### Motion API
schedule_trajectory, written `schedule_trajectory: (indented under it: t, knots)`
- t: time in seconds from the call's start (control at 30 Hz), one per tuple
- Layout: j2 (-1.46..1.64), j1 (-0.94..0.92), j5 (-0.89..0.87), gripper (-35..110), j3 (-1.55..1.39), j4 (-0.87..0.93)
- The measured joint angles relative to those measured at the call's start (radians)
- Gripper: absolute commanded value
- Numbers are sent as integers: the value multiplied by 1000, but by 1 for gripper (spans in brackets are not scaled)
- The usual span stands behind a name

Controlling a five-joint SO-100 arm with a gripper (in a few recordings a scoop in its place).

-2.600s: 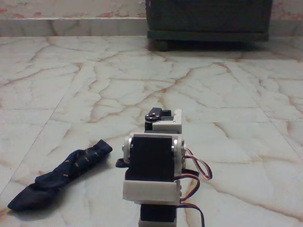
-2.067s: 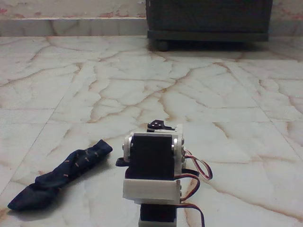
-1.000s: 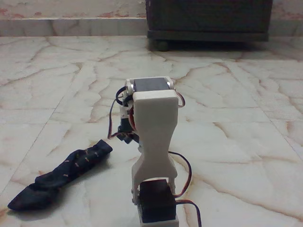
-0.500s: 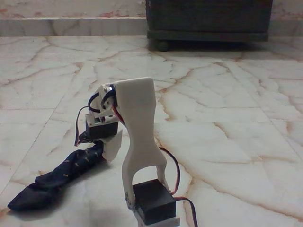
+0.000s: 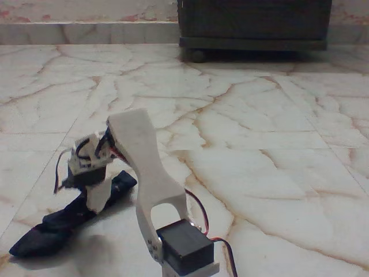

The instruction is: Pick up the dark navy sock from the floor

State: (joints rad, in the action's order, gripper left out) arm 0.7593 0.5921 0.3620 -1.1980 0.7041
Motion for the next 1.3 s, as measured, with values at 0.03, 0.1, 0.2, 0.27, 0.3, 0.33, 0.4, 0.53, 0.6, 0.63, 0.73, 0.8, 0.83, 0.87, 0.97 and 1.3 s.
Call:
schedule_trajectory:
  t: [0.03, 0.1, 0.2, 0.27, 0.3, 0.33, 0.4, 0.53, 0.6, 0.63, 0.73, 0.8, 0.83, 0.87, 0.97, 1.3]
  knots:
    - [-32, 6, -8, 11, 43, 0]
    - [-101, 17, -21, 11, 115, 0]
    - [-189, 57, -31, 11, 201, 0]
    - [-236, 63, -29, 11, 236, 0]
    - [-250, 63, -29, 10, 250, 0]
    - [-265, 63, -29, 10, 253, -32]
    - [-272, 63, -5, 9, 259, -69]
    - [-275, 57, 34, 6, 270, -97]
    - [-275, 57, 52, 4, 270, -109]
    - [-278, 57, 55, 2, 270, -121]
    - [-285, 55, 83, 0, 270, -130]
    - [-285, 49, 97, 0, 270, -130]
    - [-285, 44, 107, 0, 270, -130]
    - [-285, 37, 132, 0, 268, -130]
    - [-138, 3, 192, 0, 15, -170]
    - [230, -107, 371, 0, -368, -212]
